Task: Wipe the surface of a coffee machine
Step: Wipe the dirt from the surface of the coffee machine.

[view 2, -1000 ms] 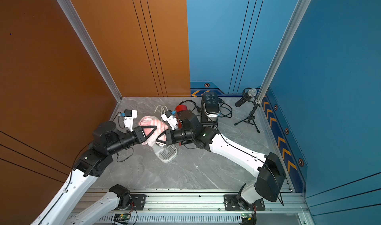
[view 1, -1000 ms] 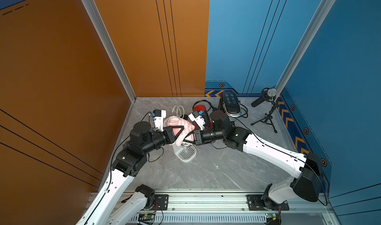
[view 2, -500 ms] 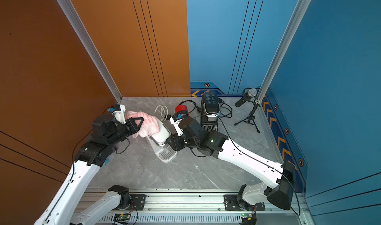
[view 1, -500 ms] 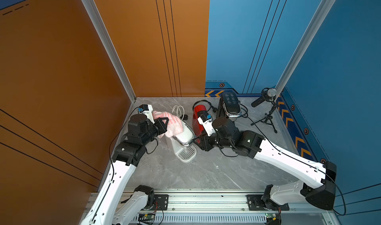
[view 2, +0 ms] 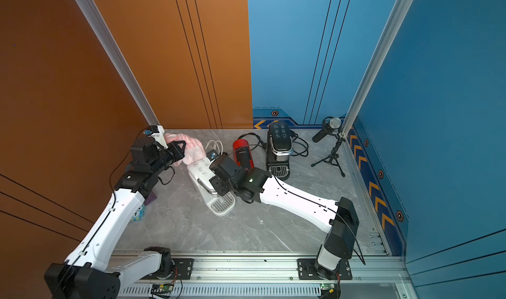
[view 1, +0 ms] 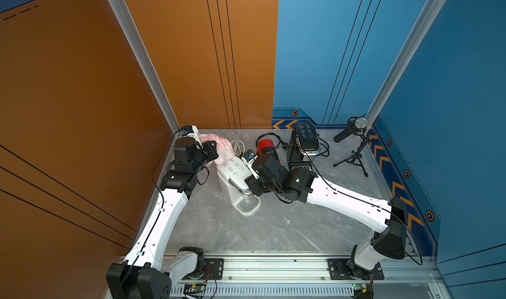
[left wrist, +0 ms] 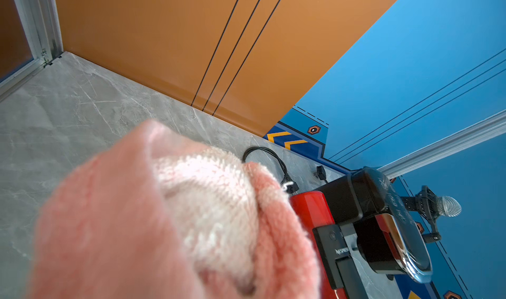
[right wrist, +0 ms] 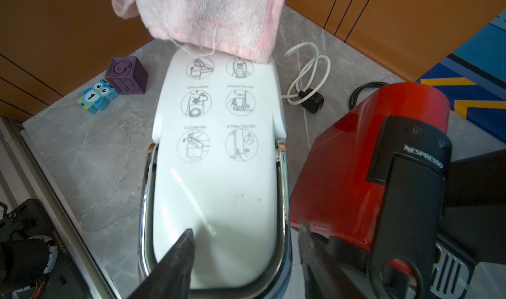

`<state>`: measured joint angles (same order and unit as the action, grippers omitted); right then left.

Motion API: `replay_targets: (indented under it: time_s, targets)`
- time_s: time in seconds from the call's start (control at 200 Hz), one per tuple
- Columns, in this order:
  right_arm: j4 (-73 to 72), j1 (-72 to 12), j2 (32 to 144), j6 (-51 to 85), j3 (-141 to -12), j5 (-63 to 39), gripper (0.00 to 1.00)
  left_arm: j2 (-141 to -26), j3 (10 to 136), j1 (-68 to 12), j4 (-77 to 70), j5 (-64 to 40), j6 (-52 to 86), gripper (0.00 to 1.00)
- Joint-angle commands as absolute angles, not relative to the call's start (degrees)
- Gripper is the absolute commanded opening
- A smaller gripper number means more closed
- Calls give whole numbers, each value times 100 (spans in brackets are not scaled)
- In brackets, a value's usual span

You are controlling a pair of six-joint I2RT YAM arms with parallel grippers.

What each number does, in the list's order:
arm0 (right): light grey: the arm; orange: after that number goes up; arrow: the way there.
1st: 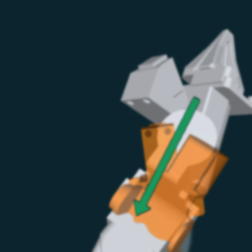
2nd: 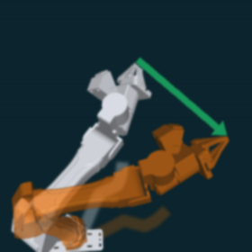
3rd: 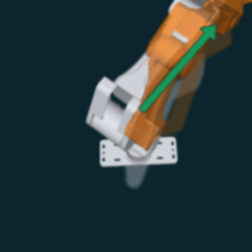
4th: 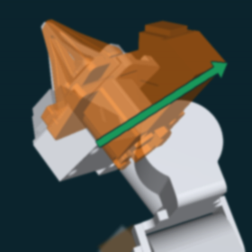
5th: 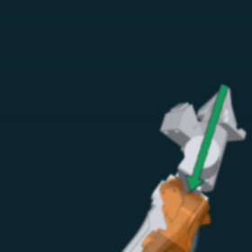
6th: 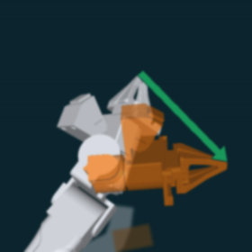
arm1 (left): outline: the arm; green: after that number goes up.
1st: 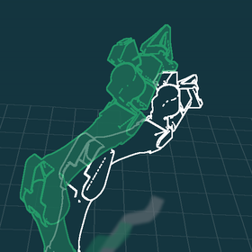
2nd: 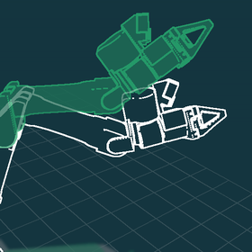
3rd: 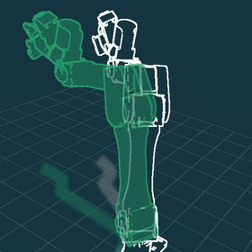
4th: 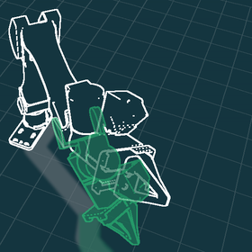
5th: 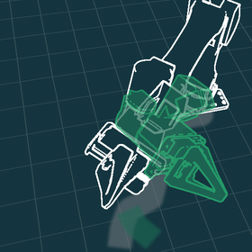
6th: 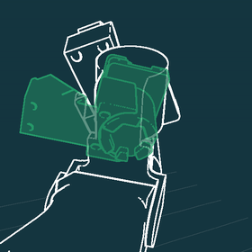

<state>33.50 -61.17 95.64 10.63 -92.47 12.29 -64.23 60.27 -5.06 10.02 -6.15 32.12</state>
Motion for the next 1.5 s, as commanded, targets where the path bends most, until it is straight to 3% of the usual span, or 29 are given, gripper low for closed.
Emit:
replay_targets:
  time_s: [0.0, 0.08, 0.215, 0.545, 1.006, 1.281, 1.491]
  targets:
    - [3611, -6151, 9566, 649, -9486, 1492, 65, -6475, 5681, -404, 322, -624, 3113, 0]
    - [3492, -6161, 9572, 525, -9482, 1393, 72, -6515, 5573, -332, 257, -469, 3129, 0]
    - [3354, -6127, 9813, 500, -9661, 1287, 74, -6813, 5387, -220, 70, -627, 3266, 0]
    - [3016, -6064, 10137, 780, -9474, 880, 63, -7199, 4624, -149, -589, -950, 3326, 0]
    - [2979, -6083, 10127, 1016, -9344, 655, 60, -7110, 3170, -132, -1681, -760, 3706, 0]
    - [2979, -6089, 10251, 1085, -9358, 603, 60, -6055, 3442, 394, -1696, -1386, 4447, 0]
    - [2988, -6102, 10230, 1120, -9334, 541, 59, -6395, 3308, 471, -1685, -1580, 4470, 0]
